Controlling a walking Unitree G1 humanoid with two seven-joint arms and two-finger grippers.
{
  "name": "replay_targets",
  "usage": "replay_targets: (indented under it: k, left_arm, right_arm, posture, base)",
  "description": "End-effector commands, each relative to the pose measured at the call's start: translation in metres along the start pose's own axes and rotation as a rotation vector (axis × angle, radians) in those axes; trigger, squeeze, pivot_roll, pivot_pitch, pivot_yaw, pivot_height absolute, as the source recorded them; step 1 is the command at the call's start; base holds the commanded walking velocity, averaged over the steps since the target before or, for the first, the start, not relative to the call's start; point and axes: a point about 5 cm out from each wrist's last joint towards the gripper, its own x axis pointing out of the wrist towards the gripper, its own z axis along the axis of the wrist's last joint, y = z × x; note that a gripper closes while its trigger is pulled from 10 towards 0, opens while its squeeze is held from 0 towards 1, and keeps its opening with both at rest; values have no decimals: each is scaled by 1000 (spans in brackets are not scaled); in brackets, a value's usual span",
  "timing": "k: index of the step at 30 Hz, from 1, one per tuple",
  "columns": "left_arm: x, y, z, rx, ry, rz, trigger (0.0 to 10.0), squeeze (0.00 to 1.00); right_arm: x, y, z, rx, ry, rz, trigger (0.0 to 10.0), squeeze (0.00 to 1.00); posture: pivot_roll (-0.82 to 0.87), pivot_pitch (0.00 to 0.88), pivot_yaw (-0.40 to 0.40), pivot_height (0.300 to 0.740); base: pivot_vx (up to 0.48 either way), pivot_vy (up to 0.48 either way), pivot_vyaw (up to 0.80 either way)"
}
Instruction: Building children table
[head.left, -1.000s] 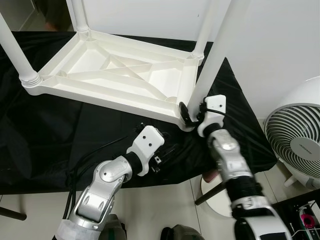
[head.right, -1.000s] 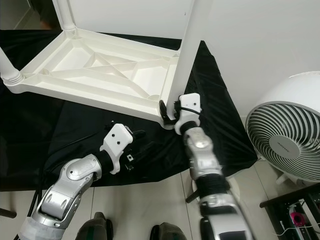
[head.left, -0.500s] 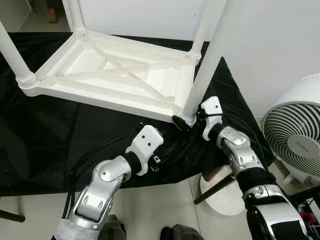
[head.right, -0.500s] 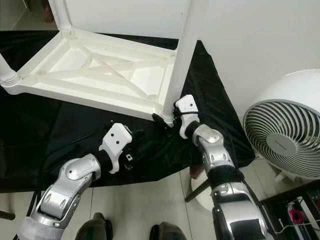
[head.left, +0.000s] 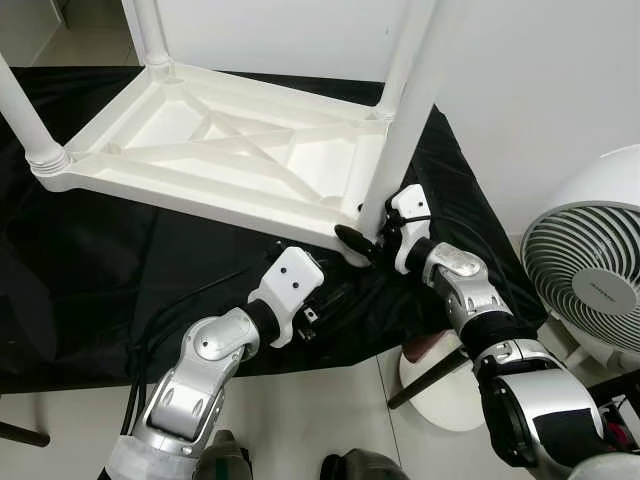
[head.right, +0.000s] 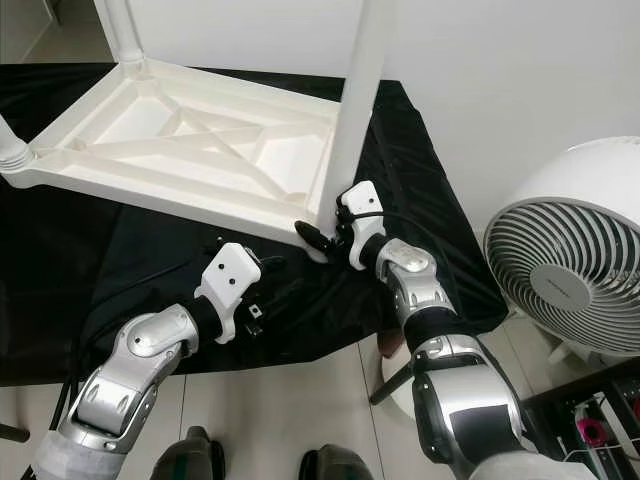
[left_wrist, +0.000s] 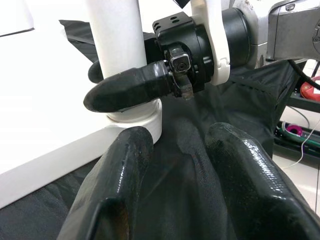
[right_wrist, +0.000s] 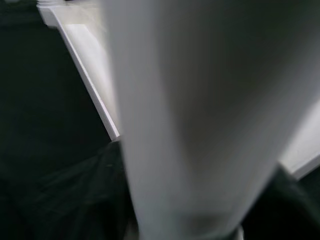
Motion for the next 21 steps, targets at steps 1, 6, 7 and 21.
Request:
replay_targets:
  k: [1,6,7,21]
  left_arm:
    - [0,0,2,-2,-5,32,10000,0]
    - [1,-1,2,-4,-6,31,10000,0]
    - [1,-1,2,-5,-7,29,10000,0]
    - [2,-6,1,-13,-7,13,10000,0]
  right_arm:
    - [-3,4,-13,36,38,18,0,0]
    - [-6,3,-16,43,31,12,0,0]
    - [-8,2,-16,37,28,-15,0,0]
    - [-13,3,-12,13,-33,-470,10000,0]
  posture:
    - [82,11,-67,740]
    - [78,9,-68,740]
    - [75,8,-68,740]
    - [57,9,-72,740]
  base:
    - [0,0,0]
    - [0,0,0]
    - [0,0,0]
    - [0,0,0]
